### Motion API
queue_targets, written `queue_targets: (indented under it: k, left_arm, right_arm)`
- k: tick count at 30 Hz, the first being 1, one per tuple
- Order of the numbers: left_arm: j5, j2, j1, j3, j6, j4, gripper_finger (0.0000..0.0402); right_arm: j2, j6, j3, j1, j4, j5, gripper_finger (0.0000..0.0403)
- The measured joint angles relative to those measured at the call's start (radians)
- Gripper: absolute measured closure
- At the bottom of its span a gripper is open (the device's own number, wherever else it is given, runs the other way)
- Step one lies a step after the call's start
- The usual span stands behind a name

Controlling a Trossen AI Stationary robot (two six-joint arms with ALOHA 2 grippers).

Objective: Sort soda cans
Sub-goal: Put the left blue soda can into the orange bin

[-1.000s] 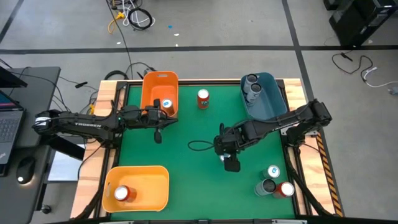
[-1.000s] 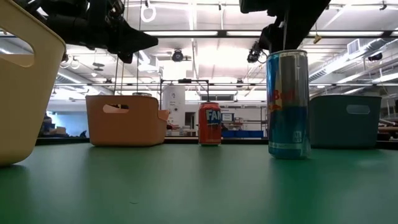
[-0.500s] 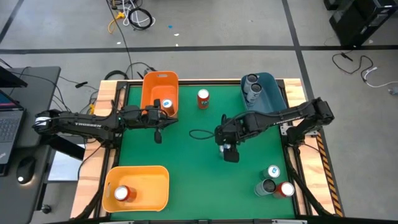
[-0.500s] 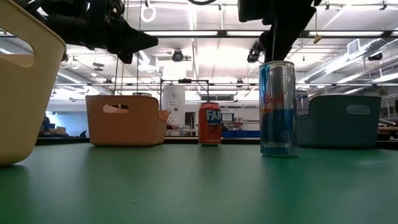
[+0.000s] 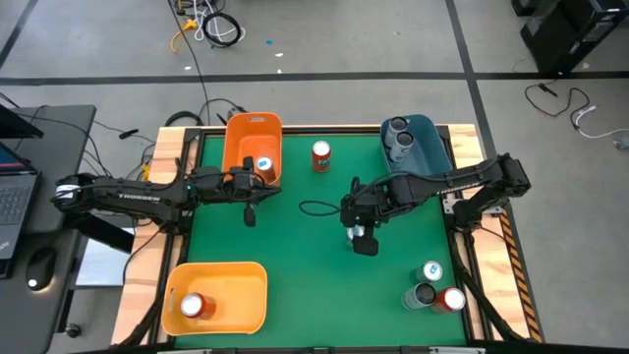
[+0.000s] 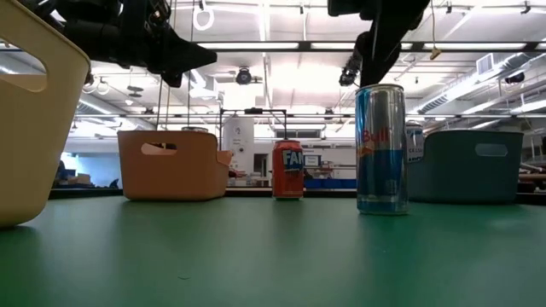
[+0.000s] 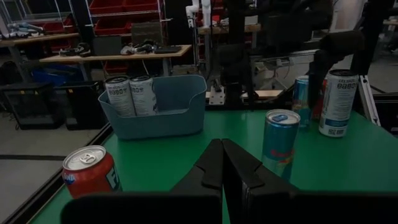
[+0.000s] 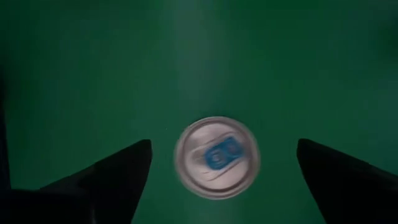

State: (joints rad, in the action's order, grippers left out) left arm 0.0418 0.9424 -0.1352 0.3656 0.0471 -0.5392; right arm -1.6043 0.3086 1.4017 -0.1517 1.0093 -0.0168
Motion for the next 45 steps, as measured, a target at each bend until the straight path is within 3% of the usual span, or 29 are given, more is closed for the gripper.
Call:
queue_targets:
  k: [11, 15, 19, 23, 27, 36, 41, 45]
  left_arm:
    - [0.000, 0.000, 0.000, 0.000, 0.000, 0.019, 0.0400]
    - [0.000, 0.000, 0.000, 0.000, 0.000, 0.019, 0.0400]
    - [0.000, 0.000, 0.000, 0.000, 0.000, 0.020, 0.0400]
    - [0.000, 0.000, 0.000, 0.000, 0.000, 0.019, 0.0400]
    - [-0.022, -0.001, 0.000, 0.005, 0.000, 0.029, 0.0400]
    - [-0.163, -0.041, 0.000, 0.128, 0.024, 0.262, 0.0400]
    - [-0.258, -0.129, -0.006, 0.152, 0.027, 0.350, 0.0400]
    - [-0.269, -0.220, -0.022, 0.152, 0.006, 0.427, 0.0400]
  right_arm:
    - [-0.015, 0.010, -0.107, -0.029, -0.103, 0.000, 0.0010]
    - [-0.056, 0.006, -0.110, -0.028, -0.099, 0.050, 0.0026]
    - [-0.078, 0.005, -0.111, -0.017, -0.101, 0.050, 0.0081]
    - [-0.080, -0.012, -0.105, -0.003, -0.095, 0.066, 0.0182]
    - [-0.079, -0.057, -0.047, 0.024, -0.074, 0.106, 0.0180]
    - [-0.078, -0.242, 0.196, 0.145, -0.139, 0.231, 0.0180]
    - [-0.095, -0.348, 0.305, 0.258, -0.269, 0.225, 0.0180]
    - [-0.171, -0.408, 0.427, 0.352, -0.294, 0.159, 0.0180]
